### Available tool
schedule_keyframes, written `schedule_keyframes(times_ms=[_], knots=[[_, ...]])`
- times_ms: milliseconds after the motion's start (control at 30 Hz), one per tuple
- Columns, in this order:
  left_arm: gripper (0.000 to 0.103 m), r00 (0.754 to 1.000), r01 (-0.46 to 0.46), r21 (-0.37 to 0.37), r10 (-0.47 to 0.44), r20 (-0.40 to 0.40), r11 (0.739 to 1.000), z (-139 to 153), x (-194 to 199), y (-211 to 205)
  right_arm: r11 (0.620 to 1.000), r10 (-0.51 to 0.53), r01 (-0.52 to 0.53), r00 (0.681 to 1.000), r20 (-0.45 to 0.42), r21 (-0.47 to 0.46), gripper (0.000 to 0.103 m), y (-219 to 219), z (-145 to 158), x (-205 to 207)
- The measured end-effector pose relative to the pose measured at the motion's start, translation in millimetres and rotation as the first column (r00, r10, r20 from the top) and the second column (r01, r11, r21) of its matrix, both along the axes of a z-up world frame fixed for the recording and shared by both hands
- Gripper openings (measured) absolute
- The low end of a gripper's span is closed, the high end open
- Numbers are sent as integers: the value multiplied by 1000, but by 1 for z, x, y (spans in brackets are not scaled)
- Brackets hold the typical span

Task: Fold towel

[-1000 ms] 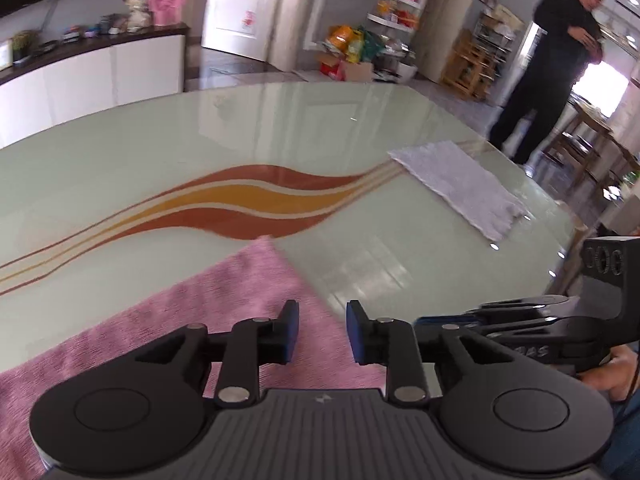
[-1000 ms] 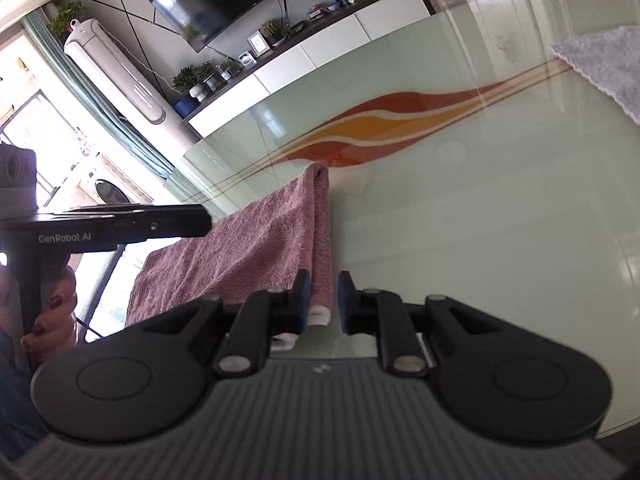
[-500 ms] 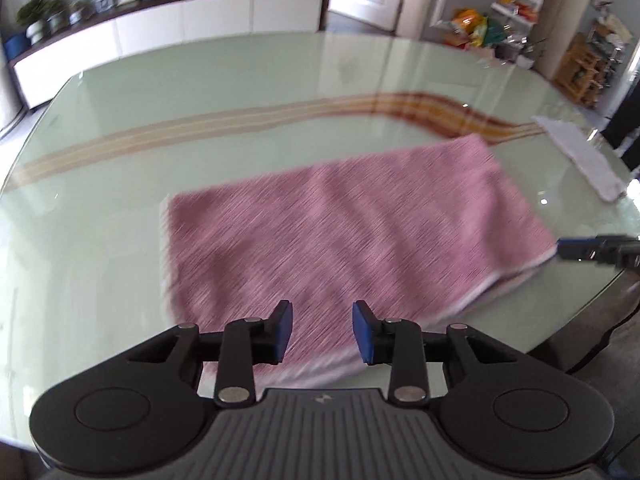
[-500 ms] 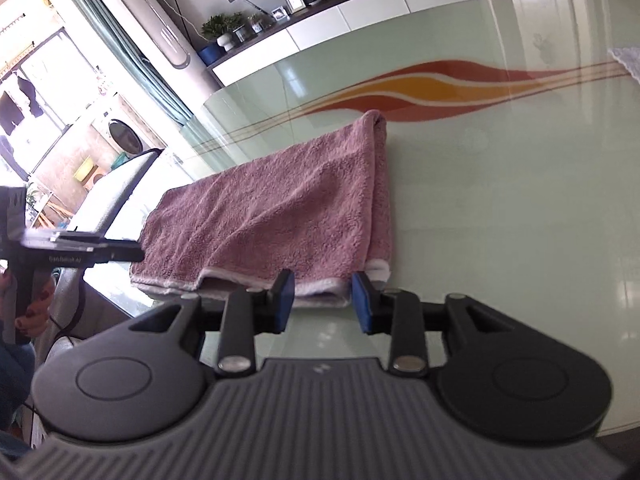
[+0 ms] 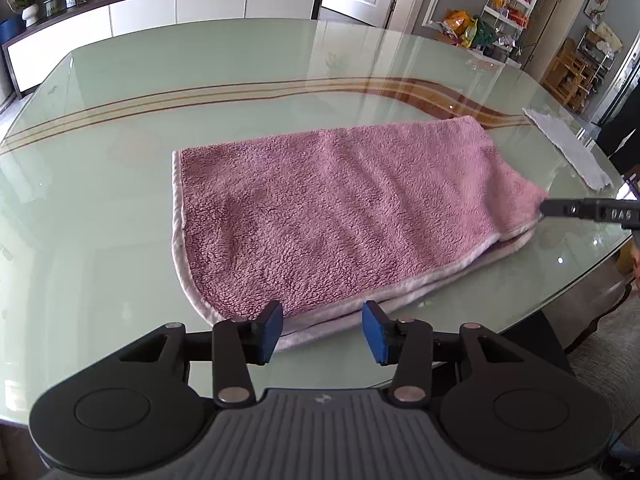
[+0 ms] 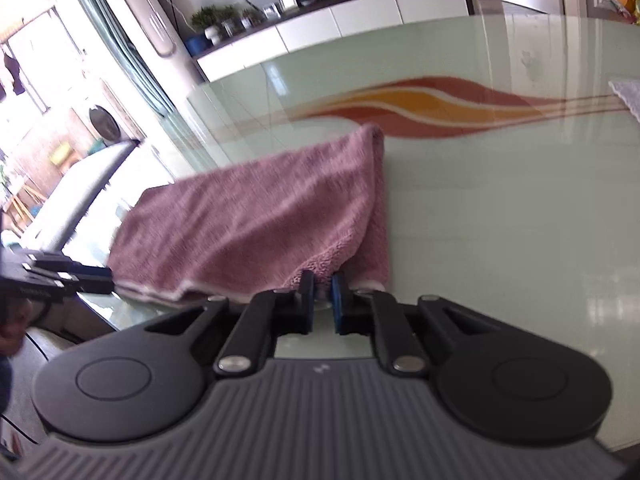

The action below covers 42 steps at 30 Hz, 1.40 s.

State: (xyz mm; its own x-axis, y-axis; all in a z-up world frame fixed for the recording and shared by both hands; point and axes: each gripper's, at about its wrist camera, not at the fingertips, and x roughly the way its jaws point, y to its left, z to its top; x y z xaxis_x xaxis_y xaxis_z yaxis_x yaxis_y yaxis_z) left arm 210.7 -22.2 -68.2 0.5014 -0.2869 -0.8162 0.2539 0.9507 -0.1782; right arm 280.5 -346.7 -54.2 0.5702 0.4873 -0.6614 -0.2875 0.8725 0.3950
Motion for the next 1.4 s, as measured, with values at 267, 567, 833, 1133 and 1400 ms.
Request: schedule_keyframes(times_ms=[267, 567, 833, 1133, 1400], knots=[[57, 999, 32, -46, -32, 11, 998, 6, -10, 2, 992, -3, 2, 1000, 8, 125, 9, -6, 24, 16], [58, 992, 122, -38, -120, 40, 992, -1, -14, -30, 997, 72, -74, 996, 47, 28, 9, 30, 28, 40], [58, 985, 169, -53, -167, 43, 984, -10, 0, -53, 997, 74, -73, 997, -22, 32, 9, 38, 3, 62], [67, 984, 178, -55, -176, 39, 982, -16, 16, -72, 993, 120, -120, 991, -51, 3, 46, 38, -16, 81], [67, 987, 160, -12, -160, 24, 987, -11, 9, -56, 979, 171, -159, 981, 94, -125, 92, 10, 17, 66]])
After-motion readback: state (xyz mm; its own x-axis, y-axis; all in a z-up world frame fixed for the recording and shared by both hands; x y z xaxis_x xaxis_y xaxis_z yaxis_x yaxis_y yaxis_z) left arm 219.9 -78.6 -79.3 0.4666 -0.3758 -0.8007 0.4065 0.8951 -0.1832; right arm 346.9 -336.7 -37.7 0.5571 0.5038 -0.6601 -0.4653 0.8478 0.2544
